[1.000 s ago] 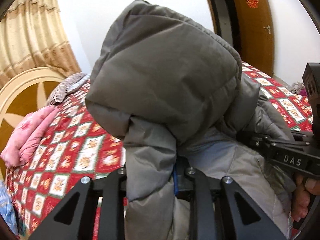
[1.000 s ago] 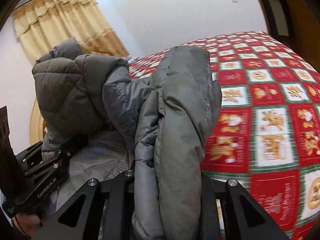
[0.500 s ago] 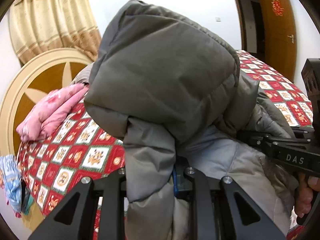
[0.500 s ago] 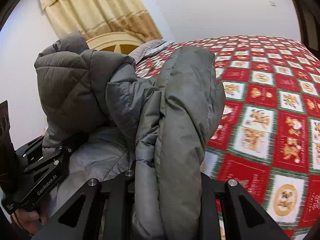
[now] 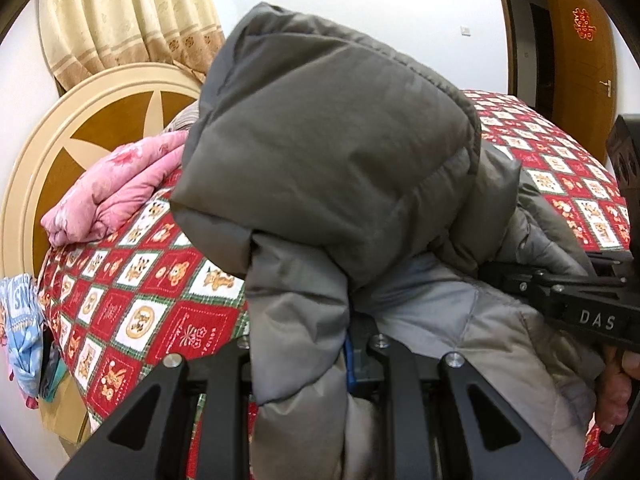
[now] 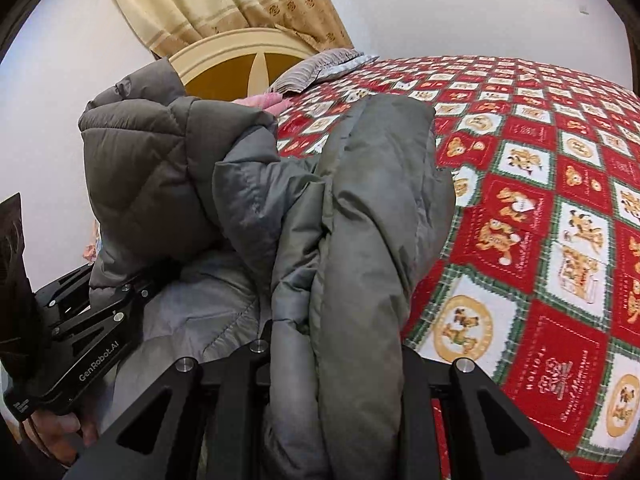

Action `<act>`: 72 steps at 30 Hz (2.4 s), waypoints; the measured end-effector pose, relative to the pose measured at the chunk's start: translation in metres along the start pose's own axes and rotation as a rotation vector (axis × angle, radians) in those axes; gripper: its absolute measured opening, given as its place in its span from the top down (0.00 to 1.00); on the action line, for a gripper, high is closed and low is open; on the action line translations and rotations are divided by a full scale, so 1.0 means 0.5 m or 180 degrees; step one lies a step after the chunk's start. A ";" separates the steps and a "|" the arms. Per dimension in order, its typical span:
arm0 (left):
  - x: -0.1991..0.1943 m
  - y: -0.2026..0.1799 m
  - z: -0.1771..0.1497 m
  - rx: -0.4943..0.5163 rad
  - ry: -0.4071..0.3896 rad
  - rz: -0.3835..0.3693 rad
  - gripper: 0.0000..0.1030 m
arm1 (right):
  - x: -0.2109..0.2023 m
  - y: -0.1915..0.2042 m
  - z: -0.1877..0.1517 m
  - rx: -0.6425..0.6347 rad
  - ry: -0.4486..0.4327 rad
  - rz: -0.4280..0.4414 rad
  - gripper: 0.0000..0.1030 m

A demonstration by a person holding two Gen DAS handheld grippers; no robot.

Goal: Fold large clothes

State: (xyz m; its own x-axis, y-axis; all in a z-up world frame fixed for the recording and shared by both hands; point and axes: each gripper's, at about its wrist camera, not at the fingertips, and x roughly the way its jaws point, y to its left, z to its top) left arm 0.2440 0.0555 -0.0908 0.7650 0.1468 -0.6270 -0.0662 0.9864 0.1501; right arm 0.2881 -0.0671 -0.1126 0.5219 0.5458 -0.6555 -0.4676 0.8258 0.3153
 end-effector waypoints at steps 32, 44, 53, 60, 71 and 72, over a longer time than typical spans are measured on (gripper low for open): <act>0.090 0.036 -0.048 -0.0293 0.0250 0.0119 0.17 | 0.104 -0.054 -0.008 0.0186 0.0277 -0.0120 0.69; 0.115 0.053 -0.052 -0.0466 0.0318 0.0085 0.03 | 0.113 -0.073 -0.015 0.0305 0.0283 -0.0139 0.59; 0.118 0.055 -0.051 -0.0478 0.0334 0.0106 0.02 | 0.119 -0.079 -0.015 0.0320 0.0303 -0.0162 0.57; 0.118 0.057 -0.052 -0.0491 0.0362 0.0120 0.00 | 0.119 -0.075 -0.013 0.0323 0.0329 -0.0226 0.53; -0.106 0.089 -0.030 -0.0542 -0.0229 0.0170 0.00 | -0.077 0.017 0.005 -0.0062 -0.0220 -0.0690 0.32; -0.128 0.092 -0.029 -0.0552 -0.0281 0.0151 0.00 | -0.099 0.028 0.005 -0.0091 -0.0289 -0.0713 0.32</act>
State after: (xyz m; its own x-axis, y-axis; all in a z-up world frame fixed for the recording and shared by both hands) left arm 0.1825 0.0923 -0.0549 0.8111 0.1939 -0.5518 -0.2069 0.9776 0.0393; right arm 0.2574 -0.0825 -0.0740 0.6762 0.3610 -0.6421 -0.3523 0.9240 0.1485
